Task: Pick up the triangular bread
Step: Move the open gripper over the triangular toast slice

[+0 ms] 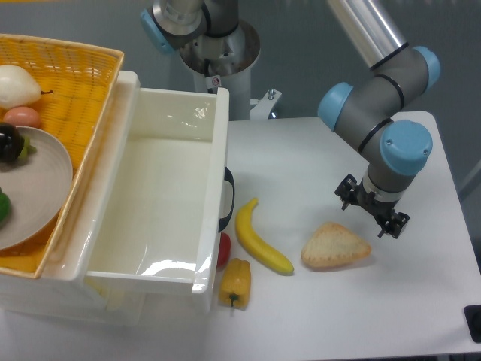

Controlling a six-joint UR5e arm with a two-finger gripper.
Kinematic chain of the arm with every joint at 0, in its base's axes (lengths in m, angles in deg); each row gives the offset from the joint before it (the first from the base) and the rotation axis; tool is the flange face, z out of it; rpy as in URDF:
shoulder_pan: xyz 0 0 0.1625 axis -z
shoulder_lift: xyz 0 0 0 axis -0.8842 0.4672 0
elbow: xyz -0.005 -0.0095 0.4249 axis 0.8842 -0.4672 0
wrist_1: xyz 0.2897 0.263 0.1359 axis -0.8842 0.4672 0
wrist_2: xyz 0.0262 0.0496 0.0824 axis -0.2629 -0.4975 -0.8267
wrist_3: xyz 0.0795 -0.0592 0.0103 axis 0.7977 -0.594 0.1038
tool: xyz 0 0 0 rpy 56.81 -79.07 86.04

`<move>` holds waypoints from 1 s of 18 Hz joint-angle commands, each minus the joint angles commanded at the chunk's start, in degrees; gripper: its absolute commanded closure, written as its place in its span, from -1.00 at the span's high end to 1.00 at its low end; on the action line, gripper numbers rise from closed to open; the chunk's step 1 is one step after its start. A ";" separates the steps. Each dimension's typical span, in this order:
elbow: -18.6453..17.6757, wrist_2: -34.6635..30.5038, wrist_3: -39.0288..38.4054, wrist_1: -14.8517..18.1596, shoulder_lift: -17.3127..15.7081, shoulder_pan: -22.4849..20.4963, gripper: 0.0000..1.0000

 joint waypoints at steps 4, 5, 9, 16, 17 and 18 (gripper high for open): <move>0.00 0.18 -0.09 0.00 -0.09 0.17 1.00; -0.26 0.18 -0.26 -0.09 -0.17 0.26 1.00; -1.14 0.17 -0.61 -1.32 -0.35 0.62 1.00; -3.25 0.18 -10.99 -1.67 -1.32 1.05 1.00; -3.34 0.18 -10.81 -1.67 -1.32 0.97 1.00; -3.34 0.52 -10.98 -1.67 -1.23 0.79 1.00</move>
